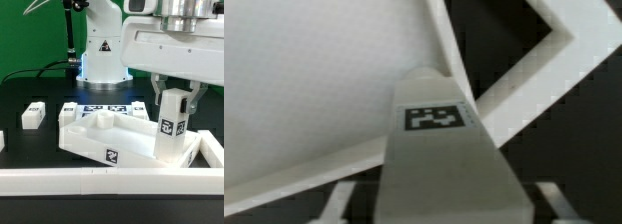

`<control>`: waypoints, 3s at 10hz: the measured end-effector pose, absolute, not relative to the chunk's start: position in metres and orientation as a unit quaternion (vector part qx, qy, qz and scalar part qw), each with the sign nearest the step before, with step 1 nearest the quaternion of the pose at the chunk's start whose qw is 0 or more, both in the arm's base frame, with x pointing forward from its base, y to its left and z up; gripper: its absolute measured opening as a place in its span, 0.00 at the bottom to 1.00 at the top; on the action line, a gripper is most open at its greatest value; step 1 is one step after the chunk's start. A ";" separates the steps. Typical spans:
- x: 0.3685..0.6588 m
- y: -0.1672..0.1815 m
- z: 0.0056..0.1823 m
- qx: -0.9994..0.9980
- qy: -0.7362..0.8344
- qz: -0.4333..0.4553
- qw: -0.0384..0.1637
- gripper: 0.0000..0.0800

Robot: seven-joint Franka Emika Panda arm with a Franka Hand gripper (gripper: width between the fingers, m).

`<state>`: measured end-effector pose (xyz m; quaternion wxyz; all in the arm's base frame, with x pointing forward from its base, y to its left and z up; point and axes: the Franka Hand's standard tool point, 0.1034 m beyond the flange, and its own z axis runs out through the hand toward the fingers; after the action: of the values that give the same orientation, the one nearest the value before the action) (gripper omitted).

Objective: Assemble desk

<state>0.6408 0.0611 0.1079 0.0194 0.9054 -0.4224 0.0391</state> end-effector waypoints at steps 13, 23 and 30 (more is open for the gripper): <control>0.646 0.059 0.164 0.917 -0.393 0.060 -0.013 0.81; 0.629 0.053 0.184 0.925 -0.370 0.052 -0.072 0.81; 0.619 0.049 0.180 0.925 -0.369 0.041 -0.084 0.81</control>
Offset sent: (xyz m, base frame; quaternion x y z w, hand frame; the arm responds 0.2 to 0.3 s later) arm 0.0000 0.0000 0.0000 0.0000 0.0000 0.0000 1.0000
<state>0.6188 0.0485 0.1798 -0.0840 0.9246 -0.3694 0.0408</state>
